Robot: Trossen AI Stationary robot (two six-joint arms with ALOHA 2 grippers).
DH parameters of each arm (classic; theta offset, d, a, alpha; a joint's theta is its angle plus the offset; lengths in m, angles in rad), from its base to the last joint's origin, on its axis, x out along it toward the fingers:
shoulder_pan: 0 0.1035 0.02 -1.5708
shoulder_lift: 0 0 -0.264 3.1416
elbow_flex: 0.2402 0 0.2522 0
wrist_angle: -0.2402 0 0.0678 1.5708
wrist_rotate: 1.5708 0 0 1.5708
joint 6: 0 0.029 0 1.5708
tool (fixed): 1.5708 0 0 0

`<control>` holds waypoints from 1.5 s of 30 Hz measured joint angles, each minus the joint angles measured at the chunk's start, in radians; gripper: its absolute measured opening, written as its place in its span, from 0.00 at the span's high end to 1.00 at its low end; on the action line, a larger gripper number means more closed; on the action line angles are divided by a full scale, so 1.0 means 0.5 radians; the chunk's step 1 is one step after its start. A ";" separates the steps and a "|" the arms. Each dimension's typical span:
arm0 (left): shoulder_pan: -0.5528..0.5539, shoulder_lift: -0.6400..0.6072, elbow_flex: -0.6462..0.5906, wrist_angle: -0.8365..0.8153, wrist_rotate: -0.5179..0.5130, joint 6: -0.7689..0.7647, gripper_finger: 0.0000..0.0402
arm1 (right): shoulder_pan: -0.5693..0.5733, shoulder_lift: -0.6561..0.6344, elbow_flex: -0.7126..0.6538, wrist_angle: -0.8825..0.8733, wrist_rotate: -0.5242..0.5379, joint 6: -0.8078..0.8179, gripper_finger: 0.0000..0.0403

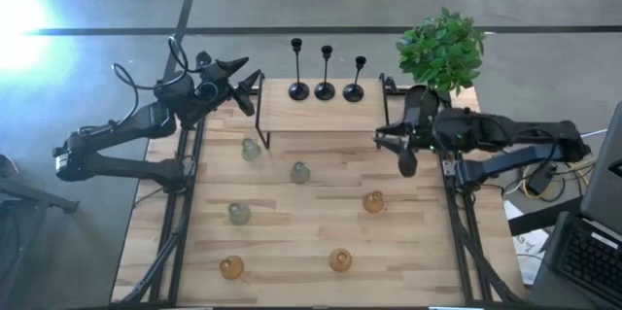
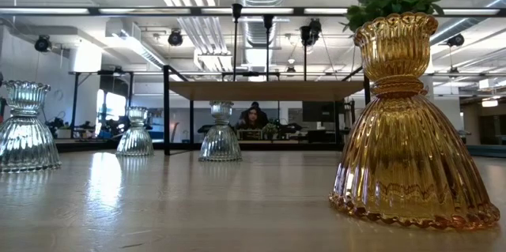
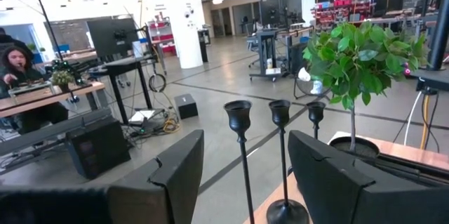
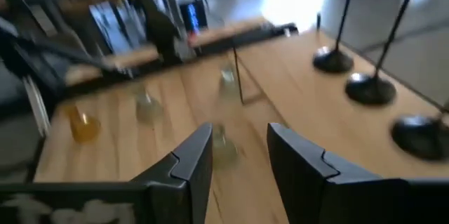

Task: Pick & Place candle stick holders
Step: Put the top right yellow candle holder on the shelf

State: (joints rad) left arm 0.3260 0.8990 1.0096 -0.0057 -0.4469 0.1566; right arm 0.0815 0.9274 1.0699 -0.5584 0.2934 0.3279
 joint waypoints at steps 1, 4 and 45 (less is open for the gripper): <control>0.000 -0.001 0.000 -0.015 0.000 0.000 0.47 | 0.054 0.033 0.088 -0.160 0.052 0.041 0.69; 0.000 -0.002 0.002 -0.064 0.000 -0.001 0.47 | 0.178 0.151 0.318 -0.628 0.093 0.247 0.71; 0.000 -0.004 0.002 -0.336 0.008 -0.090 0.47 | 0.555 0.974 -0.135 -0.631 -0.417 0.483 0.76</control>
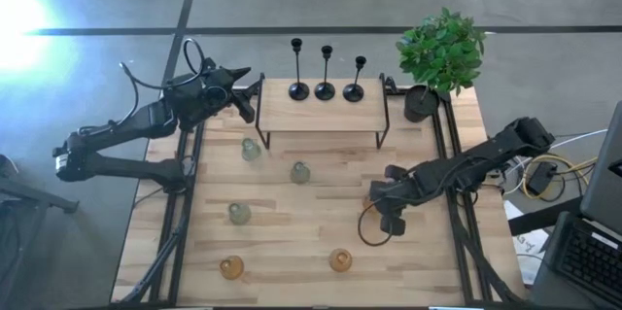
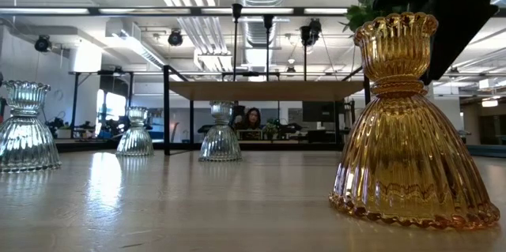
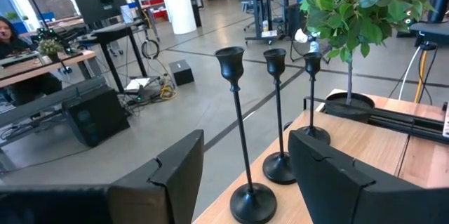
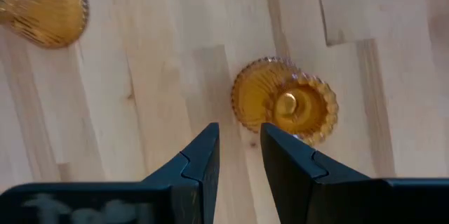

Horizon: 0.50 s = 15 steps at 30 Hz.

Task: Pick & Place candle stick holders
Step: Put the top right yellow candle holder on the shelf

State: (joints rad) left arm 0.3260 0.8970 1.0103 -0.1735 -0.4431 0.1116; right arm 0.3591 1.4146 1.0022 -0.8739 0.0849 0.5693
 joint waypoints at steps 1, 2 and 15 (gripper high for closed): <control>0.000 0.000 0.000 0.000 0.000 0.000 0.47 | -0.005 0.017 0.012 0.000 0.000 -0.016 0.76; 0.000 0.000 0.000 -0.001 0.000 0.000 0.47 | -0.013 0.035 0.020 0.001 0.001 -0.034 0.76; 0.000 0.000 -0.002 -0.002 0.001 0.000 0.47 | -0.109 0.165 0.109 -0.020 -0.161 -0.082 0.76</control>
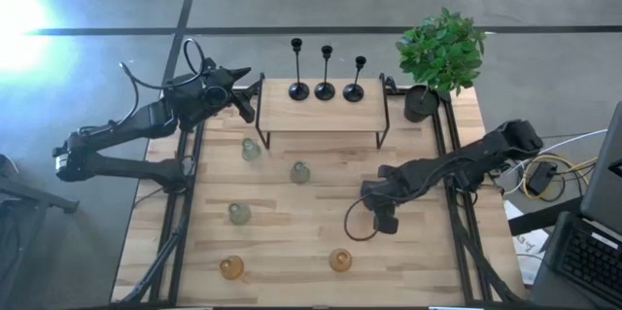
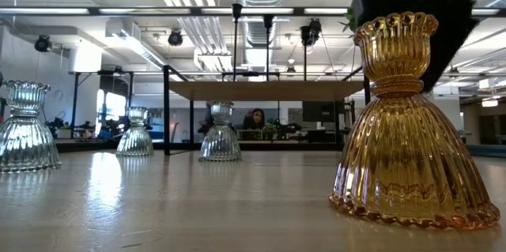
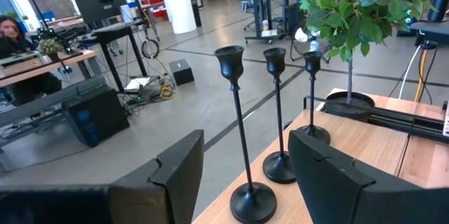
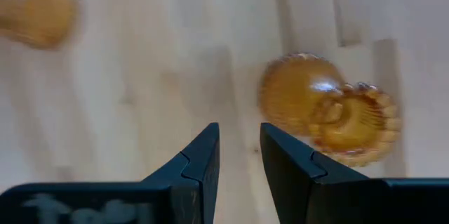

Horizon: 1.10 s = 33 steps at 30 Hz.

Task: Pick & Place candle stick holders
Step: Put the top right yellow candle holder on the shelf

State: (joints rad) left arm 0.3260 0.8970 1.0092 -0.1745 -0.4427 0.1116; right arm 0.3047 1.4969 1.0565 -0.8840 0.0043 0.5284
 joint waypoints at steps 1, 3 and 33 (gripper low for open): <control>-0.001 0.000 0.000 -0.002 0.000 0.000 0.47 | 0.009 -0.024 0.034 0.001 -0.008 0.013 0.76; 0.000 0.000 0.000 -0.005 0.000 0.000 0.47 | 0.024 -0.081 0.092 -0.001 0.051 0.012 0.76; 0.000 0.003 0.000 -0.056 -0.001 0.018 0.47 | -0.107 -0.112 -0.145 0.068 0.197 -0.151 0.76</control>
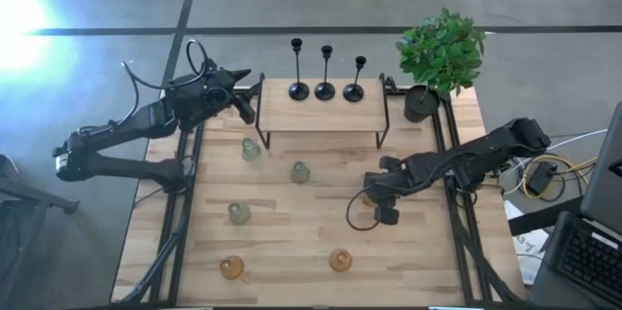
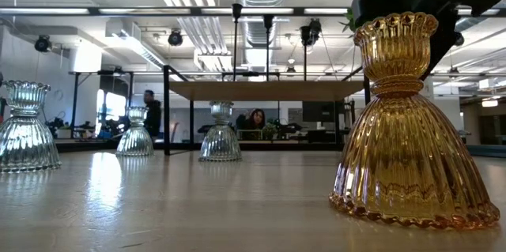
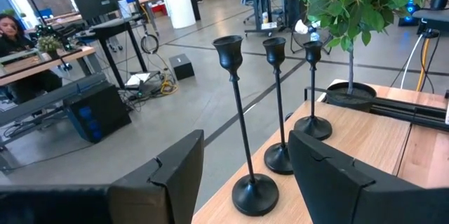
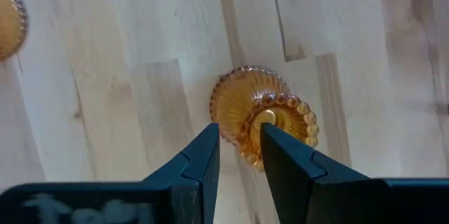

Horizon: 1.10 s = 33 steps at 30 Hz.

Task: Pick & Place candle stick holders
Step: Put the top right yellow candle holder on the shelf

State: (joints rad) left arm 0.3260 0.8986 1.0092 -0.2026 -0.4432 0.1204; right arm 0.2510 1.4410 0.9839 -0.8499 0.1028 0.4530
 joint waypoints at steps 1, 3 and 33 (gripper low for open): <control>0.000 0.000 0.000 0.000 0.000 0.000 0.47 | -0.007 0.000 -0.010 0.015 0.000 0.001 0.76; 0.000 0.000 0.000 0.000 -0.001 0.000 0.47 | -0.024 0.000 -0.032 0.021 0.001 0.007 0.76; 0.000 0.000 0.000 0.000 -0.001 -0.001 0.47 | -0.195 0.000 0.736 -0.613 0.186 -0.416 0.97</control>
State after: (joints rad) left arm 0.3260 0.8986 1.0092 -0.2028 -0.4435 0.1200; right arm 0.1533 1.4411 1.3521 -1.1563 0.1958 0.2451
